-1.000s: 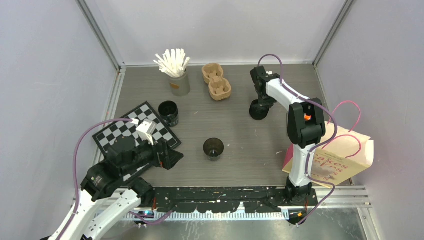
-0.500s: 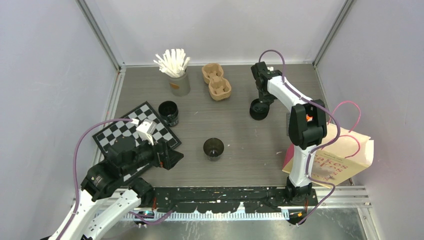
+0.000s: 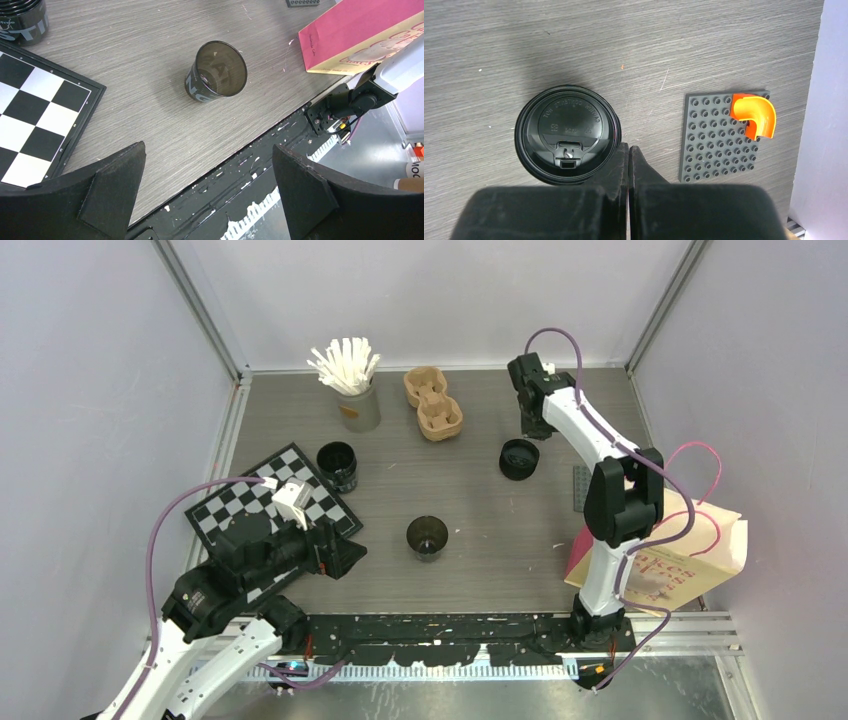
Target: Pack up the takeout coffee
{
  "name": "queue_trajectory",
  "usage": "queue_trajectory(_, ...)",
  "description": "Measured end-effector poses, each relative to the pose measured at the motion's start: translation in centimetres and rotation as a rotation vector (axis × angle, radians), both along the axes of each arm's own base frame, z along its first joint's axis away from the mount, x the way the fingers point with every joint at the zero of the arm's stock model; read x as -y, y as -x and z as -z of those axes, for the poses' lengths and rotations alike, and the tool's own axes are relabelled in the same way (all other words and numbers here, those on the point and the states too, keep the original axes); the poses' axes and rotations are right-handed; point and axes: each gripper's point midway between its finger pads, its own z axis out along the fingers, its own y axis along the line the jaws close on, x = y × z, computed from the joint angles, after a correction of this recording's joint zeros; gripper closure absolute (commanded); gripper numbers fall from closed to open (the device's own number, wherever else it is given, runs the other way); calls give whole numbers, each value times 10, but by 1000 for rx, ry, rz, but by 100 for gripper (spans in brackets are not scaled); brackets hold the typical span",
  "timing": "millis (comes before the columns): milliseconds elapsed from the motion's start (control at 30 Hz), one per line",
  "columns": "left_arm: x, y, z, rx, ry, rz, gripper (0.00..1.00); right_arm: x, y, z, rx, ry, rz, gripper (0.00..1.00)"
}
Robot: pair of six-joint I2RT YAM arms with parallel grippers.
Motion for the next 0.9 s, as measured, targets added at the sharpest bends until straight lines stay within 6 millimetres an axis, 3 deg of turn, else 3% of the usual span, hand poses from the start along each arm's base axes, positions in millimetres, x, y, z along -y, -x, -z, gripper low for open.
queue_trajectory(100, 0, 0, 0, 0, 0, 0, 0, -2, 0, -8, 21, -19, 4, 71)
queue_trajectory(200, 0, 0, 0, 0, 0, 0, 0, -8, -1, -6, 27, -52, -8, 62)
queue_trajectory(467, 0, 0, 0, 0, 0, -1, 0, -37, 13, 26, -48, -199, -99, 66)
queue_trajectory(767, 0, 0, 0, 0, 0, 0, 0, -66, 5, 24, -23, -329, -172, 57)
queue_trajectory(900, 0, 0, 0, 0, 0, 0, 0, -72, 6, 23, -28, -352, -189, 59)
